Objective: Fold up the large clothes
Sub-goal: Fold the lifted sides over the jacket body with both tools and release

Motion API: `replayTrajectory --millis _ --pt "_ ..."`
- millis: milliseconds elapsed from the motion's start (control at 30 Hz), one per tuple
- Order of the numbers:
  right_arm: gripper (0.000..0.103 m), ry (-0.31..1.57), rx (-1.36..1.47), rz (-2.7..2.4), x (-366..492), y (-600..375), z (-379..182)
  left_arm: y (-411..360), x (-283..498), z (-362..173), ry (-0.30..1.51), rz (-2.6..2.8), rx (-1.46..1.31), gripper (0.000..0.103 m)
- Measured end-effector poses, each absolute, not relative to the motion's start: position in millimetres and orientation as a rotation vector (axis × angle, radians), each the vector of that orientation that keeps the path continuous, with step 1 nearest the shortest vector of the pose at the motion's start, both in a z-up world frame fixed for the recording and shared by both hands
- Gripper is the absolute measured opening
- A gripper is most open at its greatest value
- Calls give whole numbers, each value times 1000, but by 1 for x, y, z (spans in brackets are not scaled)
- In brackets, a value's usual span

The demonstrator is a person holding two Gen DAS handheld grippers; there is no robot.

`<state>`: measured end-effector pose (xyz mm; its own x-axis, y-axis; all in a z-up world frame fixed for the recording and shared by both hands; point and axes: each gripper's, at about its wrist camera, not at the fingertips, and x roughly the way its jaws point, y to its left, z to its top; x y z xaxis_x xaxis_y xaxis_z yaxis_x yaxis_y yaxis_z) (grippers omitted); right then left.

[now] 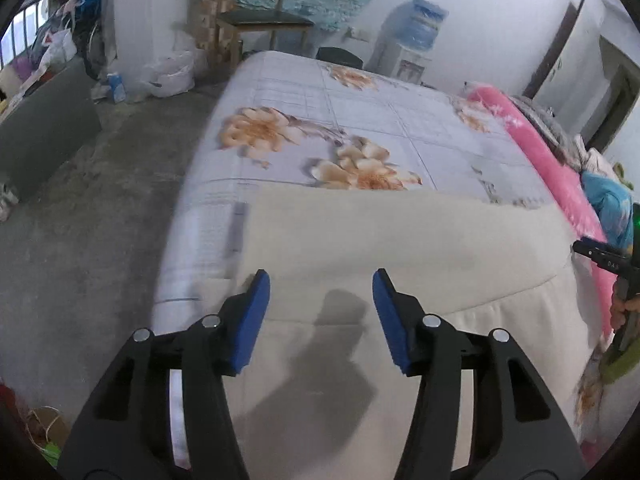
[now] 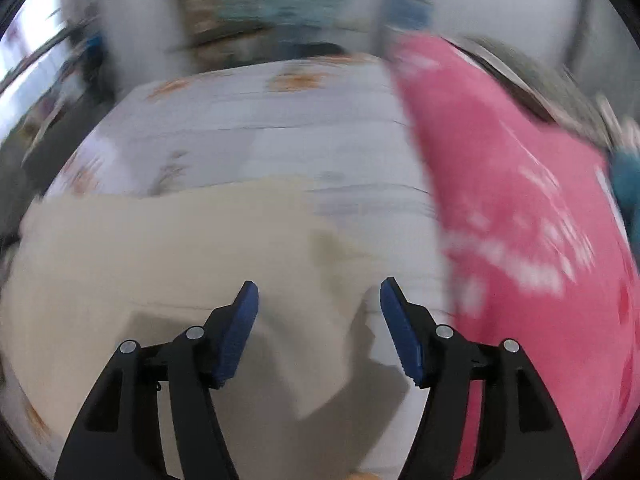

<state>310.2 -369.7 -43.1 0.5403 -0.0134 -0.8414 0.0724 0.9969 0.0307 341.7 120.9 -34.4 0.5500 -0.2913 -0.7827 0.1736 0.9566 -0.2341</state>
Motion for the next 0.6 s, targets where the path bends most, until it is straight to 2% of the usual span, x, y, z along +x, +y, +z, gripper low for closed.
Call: replayTrajectory --millis 133,300,333,400,433,500,600 --pt "61 927 109 82 321 -324 -24 84 355 -17 891 -341 -92 55" --pt "61 1029 134 282 365 -229 -57 9 377 -52 995 -361 35 63" --pt "60 1049 126 252 368 -228 -65 10 374 -51 968 -354 44 65" --pt "45 1054 155 169 364 -249 -62 24 363 -42 963 -312 41 65" --pt "42 1053 138 124 362 -253 -59 33 351 -35 942 -283 59 63" --pt "42 997 65 38 339 -260 -39 43 322 -21 889 -313 76 63" --pt "43 948 108 193 305 -232 -24 20 293 -18 882 -474 118 63"
